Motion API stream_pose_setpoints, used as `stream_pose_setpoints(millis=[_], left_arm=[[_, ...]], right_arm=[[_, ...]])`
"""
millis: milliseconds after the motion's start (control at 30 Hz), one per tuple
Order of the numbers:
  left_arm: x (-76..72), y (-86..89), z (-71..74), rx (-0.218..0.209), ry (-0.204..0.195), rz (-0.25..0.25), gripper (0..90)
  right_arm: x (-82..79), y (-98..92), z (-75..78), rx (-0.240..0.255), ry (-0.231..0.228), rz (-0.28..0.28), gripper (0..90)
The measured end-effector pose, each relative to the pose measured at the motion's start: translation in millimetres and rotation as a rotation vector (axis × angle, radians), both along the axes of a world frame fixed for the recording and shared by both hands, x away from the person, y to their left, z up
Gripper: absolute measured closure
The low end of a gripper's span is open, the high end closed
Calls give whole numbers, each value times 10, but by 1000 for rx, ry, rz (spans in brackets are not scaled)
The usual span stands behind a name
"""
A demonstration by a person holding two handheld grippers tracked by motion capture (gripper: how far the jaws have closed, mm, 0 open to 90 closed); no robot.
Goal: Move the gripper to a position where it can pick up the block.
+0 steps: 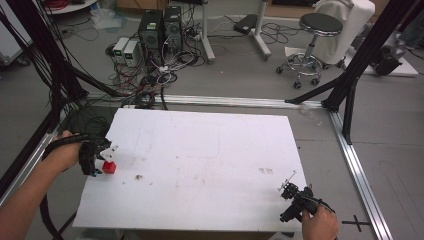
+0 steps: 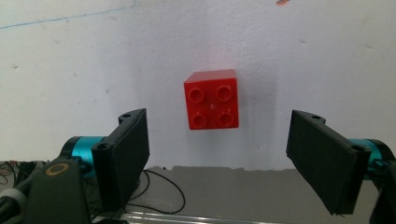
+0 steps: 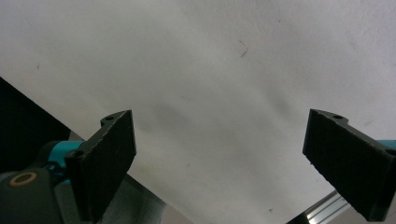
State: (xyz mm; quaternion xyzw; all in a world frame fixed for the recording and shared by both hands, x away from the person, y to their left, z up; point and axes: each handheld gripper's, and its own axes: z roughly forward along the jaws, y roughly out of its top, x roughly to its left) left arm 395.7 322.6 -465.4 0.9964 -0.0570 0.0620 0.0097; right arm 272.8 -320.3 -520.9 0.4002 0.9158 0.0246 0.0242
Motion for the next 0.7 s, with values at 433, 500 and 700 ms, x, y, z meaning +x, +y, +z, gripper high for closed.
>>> stream_pose_setpoints(millis=[433, 500, 700], left_arm=[[116, -7, -231, 4, 38, 35, 217], [121, -9, -266, 0, 44, 41, 216], [127, -9, -370, 2, 54, 58, 217]], right_arm=[[-2, -16, -14, -3, 4, -4, 89], [-3, -15, -18, -5, 4, 1, 89], [-3, -14, -23, -7, 10, 5, 89]])
